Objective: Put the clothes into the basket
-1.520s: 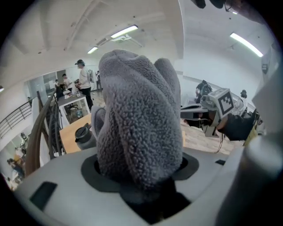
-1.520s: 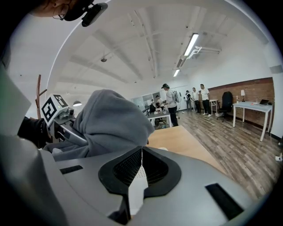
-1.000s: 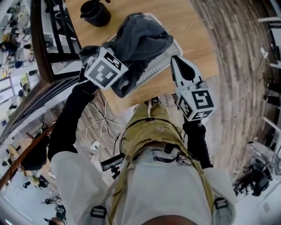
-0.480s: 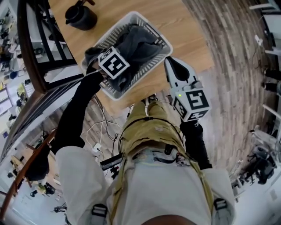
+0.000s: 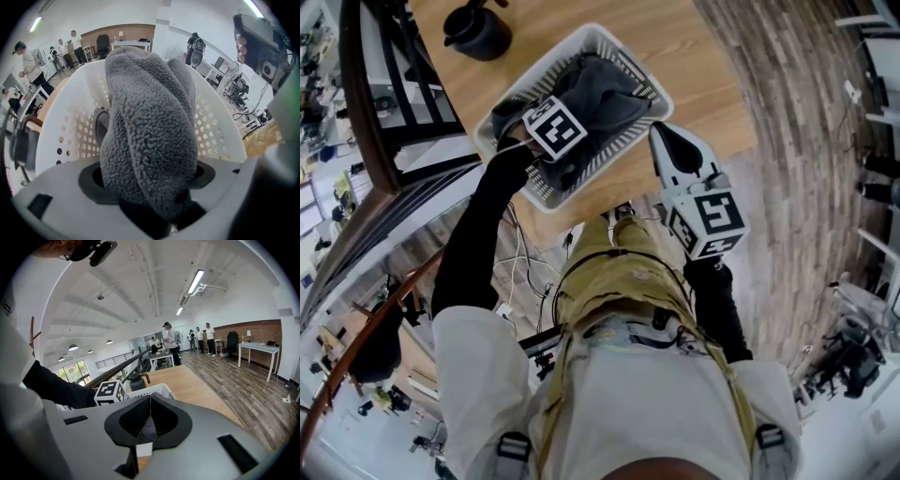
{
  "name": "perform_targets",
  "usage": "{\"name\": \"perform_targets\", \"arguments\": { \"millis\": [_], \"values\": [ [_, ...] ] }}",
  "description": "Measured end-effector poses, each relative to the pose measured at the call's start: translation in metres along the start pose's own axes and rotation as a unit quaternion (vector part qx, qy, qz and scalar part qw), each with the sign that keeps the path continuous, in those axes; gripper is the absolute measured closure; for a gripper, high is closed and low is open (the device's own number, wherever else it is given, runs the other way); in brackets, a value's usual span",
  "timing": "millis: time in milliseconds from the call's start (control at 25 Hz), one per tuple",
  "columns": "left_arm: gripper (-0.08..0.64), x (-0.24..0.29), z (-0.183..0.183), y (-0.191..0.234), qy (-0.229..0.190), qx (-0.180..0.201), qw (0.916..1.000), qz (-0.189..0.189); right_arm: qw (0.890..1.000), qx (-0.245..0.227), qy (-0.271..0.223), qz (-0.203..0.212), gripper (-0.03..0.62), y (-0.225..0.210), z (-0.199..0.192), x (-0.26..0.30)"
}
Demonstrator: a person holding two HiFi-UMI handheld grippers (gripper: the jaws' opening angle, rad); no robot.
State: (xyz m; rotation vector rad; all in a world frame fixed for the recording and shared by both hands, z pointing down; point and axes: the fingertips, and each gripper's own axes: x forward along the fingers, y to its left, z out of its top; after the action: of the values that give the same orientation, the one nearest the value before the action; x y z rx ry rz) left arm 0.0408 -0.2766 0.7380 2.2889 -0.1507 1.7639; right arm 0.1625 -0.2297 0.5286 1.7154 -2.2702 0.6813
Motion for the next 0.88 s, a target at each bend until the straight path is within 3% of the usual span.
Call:
{"name": "perform_targets", "arguments": {
  "millis": [200, 400, 520, 720, 880],
  "values": [
    [0.17, -0.008, -0.003, 0.0, -0.002, 0.007, 0.999, 0.045, 1.0, -0.007, -0.004, 0.008, 0.57, 0.006, 0.002, 0.002],
    [0.172, -0.049, -0.003, -0.01, -0.022, 0.037, 0.9934, 0.106, 0.999, -0.011, -0.025, 0.018, 0.571, 0.014, 0.014, -0.004],
    [0.172, -0.076, -0.009, -0.018, -0.042, 0.034, 0.9898, 0.132, 0.999, -0.015, -0.035, 0.031, 0.571, 0.027, 0.021, -0.007],
    [0.177, -0.128, -0.018, -0.025, -0.107, 0.002, 0.9753, 0.193, 0.997, -0.026, -0.053, 0.049, 0.571, 0.046, 0.035, -0.009],
    [0.271, -0.169, -0.028, -0.04, -0.166, -0.037, 0.9588, 0.228, 0.996, -0.029, -0.065, 0.06, 0.571, 0.06, 0.04, -0.015]
  ]
}}
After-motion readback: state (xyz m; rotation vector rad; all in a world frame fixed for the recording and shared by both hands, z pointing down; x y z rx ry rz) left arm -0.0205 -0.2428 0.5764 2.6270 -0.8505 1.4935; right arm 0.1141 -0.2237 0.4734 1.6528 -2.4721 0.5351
